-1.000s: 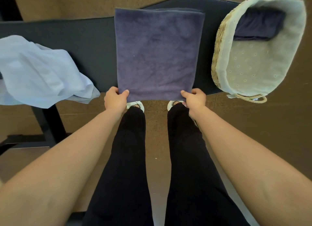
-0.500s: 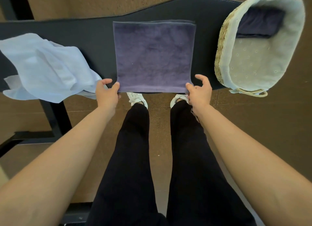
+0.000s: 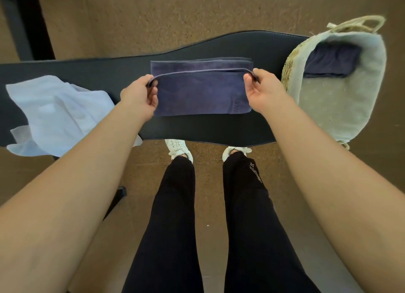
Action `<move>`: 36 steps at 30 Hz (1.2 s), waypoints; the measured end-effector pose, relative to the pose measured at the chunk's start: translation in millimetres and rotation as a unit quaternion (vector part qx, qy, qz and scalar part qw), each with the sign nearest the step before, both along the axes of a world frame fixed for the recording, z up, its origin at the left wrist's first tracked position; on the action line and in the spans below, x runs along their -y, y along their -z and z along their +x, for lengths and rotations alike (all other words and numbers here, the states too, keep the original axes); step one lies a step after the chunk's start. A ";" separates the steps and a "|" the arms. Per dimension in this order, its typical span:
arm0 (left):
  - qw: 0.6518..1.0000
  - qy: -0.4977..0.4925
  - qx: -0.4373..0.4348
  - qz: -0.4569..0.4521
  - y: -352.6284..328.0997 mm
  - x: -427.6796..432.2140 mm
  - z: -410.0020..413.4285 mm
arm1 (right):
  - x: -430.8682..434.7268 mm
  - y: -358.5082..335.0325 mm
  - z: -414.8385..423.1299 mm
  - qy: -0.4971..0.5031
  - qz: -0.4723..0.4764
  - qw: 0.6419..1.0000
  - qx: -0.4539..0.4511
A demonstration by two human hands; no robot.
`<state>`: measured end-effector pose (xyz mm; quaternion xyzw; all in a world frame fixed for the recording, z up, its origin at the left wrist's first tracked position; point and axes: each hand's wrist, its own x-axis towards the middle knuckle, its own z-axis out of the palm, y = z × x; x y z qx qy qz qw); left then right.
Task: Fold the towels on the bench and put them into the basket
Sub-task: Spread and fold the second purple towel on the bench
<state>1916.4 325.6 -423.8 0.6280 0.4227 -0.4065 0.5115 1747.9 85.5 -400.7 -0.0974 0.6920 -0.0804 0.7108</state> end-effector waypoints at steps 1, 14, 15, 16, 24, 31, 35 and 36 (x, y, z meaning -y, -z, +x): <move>1.000 -0.008 0.003 0.000 0.4 5.8 3.0 | 3.4 2.5 6.4 0.008 -0.007 1.000 -0.001; 0.913 0.308 0.181 0.196 29.8 5.3 -27.4 | -25.5 47.0 -22.6 -0.601 -0.402 0.667 -0.180; 0.908 0.326 0.171 0.202 31.6 5.5 -29.9 | -29.5 50.7 -27.4 -0.623 -0.390 0.655 -0.177; 0.903 0.340 0.159 0.210 31.9 6.6 -32.3 | -33.8 53.3 -31.3 -0.639 -0.378 0.646 -0.175; 0.877 0.407 0.145 0.212 34.6 -11.2 -42.9 | -49.4 57.8 -55.1 -0.655 -0.364 0.644 -0.154; 0.878 0.405 0.192 0.169 18.1 -25.3 -59.1 | -77.1 46.8 -26.8 -0.697 -0.516 0.465 -0.177; 0.873 0.410 0.220 0.148 11.3 -24.4 -58.4 | -87.6 61.1 7.2 -0.797 -0.482 0.348 -0.106; 0.870 0.413 0.228 0.143 10.0 -23.9 -57.5 | -88.3 64.4 14.0 -0.816 -0.464 0.327 -0.105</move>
